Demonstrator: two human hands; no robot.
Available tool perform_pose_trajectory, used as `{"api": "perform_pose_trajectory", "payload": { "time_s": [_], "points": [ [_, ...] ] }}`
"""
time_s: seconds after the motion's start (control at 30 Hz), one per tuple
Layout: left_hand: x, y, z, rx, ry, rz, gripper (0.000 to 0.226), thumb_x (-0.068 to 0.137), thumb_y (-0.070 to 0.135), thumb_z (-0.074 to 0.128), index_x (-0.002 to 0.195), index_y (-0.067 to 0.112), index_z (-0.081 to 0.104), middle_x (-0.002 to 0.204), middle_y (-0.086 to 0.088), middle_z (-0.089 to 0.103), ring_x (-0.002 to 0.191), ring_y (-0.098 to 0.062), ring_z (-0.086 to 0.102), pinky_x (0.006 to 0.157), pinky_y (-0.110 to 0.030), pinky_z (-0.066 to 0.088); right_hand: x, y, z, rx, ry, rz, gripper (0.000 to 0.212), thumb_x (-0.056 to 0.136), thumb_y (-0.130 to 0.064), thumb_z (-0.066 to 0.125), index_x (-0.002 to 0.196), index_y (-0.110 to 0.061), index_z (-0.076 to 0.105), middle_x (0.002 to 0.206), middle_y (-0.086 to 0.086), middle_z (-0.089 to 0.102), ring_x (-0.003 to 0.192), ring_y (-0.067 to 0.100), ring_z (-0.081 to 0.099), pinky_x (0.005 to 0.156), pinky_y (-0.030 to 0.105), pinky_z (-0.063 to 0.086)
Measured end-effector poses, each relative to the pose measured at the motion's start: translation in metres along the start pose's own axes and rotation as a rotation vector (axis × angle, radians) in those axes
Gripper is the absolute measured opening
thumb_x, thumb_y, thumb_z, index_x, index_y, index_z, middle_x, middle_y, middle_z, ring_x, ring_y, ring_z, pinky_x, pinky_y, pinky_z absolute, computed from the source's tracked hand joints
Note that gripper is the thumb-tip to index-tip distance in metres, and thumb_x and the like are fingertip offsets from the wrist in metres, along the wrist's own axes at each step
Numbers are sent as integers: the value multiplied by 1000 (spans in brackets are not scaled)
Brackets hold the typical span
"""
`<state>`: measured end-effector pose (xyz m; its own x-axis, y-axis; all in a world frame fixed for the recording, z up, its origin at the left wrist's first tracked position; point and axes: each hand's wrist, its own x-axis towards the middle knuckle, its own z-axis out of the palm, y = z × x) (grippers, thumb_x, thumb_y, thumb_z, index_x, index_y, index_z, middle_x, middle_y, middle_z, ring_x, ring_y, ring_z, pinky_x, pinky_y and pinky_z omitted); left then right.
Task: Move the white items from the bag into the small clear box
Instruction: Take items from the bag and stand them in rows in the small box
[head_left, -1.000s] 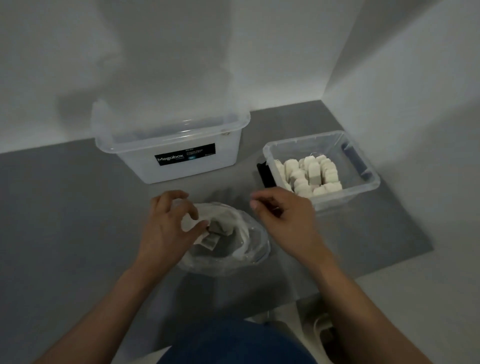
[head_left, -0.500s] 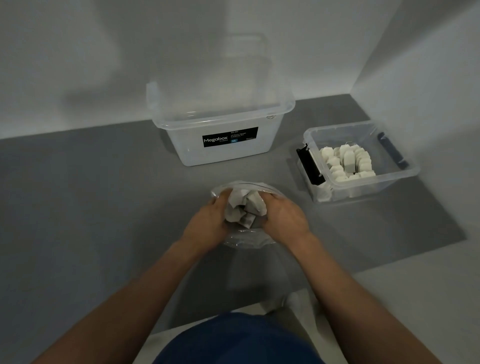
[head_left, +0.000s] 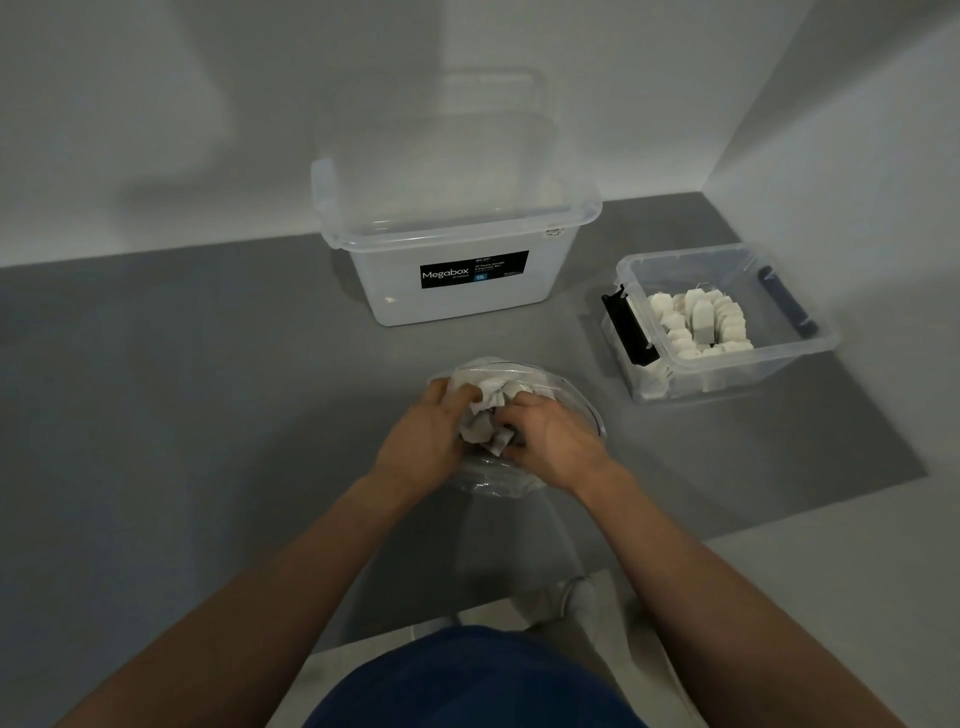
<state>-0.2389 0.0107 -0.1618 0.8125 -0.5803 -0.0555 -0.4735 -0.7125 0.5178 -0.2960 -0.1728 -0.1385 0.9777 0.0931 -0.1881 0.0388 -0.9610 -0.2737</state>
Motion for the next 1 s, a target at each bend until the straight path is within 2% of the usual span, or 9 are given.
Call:
{"api": "perform_pose_trajectory", "payload": {
  "time_s": [0.1, 0.23, 0.43, 0.6, 0.7, 0.77, 0.83, 0.93, 1.0],
  "points": [
    [-2, -2, 5, 144, -24, 20, 25, 94, 28, 62, 118, 25, 60, 136, -10, 41, 104, -36, 58, 82, -45, 56, -2, -1, 2, -54, 4, -12, 26, 92, -35, 64, 117, -32, 70, 122, -8, 63, 113, 22, 62, 98, 45, 49],
    [-1, 0, 3, 173, -47, -33, 24, 96, 29, 57, 116, 23, 69, 133, -11, 46, 114, -33, 53, 88, -46, 55, -6, -3, 6, -69, 32, -56, 28, 99, -40, 52, 118, -35, 72, 125, -11, 64, 112, 22, 62, 88, 37, 52],
    [0, 6, -10, 20, 50, -94, 18, 96, 35, 61, 107, 26, 72, 134, -8, 48, 119, -32, 53, 92, -43, 54, -19, 1, 4, -4, 269, -23, 24, 96, -34, 47, 101, -20, 67, 93, -1, 70, 83, 28, 67, 68, 40, 55],
    [-1, 11, -26, -124, 161, 6, 12, 94, 29, 68, 101, 20, 72, 154, -9, 40, 140, -33, 36, 109, -41, 40, -28, 8, -8, 264, 392, 36, 11, 97, -24, 59, 100, -19, 68, 82, -5, 72, 71, 15, 65, 69, 33, 53],
    [-2, 18, -40, -211, 235, 72, 4, 94, 24, 67, 95, 20, 66, 148, -4, 50, 134, -25, 47, 108, -33, 38, -36, 12, -16, 569, 486, 141, 7, 93, -19, 69, 97, -22, 73, 80, -11, 74, 75, 6, 69, 71, 18, 54],
    [-1, 28, -50, -253, 302, 82, 4, 94, 21, 65, 92, 22, 62, 141, 0, 57, 126, -19, 54, 105, -32, 41, -39, 13, -19, 735, 509, 165, 7, 93, -19, 71, 95, -24, 74, 79, -10, 74, 76, 8, 72, 75, 23, 57],
    [0, 41, -63, -347, 337, 49, 16, 95, 17, 63, 87, 29, 55, 132, 5, 65, 116, -13, 61, 99, -27, 46, -39, 13, -23, 899, 533, 179, 8, 93, -19, 72, 95, -27, 73, 83, -5, 76, 80, 14, 75, 79, 35, 61],
    [3, 55, -76, -499, 343, -26, 13, 97, 15, 59, 89, 25, 55, 100, 12, 73, 88, 3, 66, 76, -8, 47, -40, 9, -37, 1132, 599, 178, 7, 94, -9, 71, 97, -15, 72, 82, 8, 76, 79, 24, 76, 77, 38, 62],
    [7, 59, -80, -519, 365, -37, 6, 99, 15, 57, 93, 17, 56, 74, 11, 65, 68, 1, 60, 64, -7, 43, -42, 4, -49, 1257, 639, 146, 7, 94, -3, 70, 97, -9, 70, 82, 11, 76, 77, 25, 76, 72, 31, 61]
  ]
}}
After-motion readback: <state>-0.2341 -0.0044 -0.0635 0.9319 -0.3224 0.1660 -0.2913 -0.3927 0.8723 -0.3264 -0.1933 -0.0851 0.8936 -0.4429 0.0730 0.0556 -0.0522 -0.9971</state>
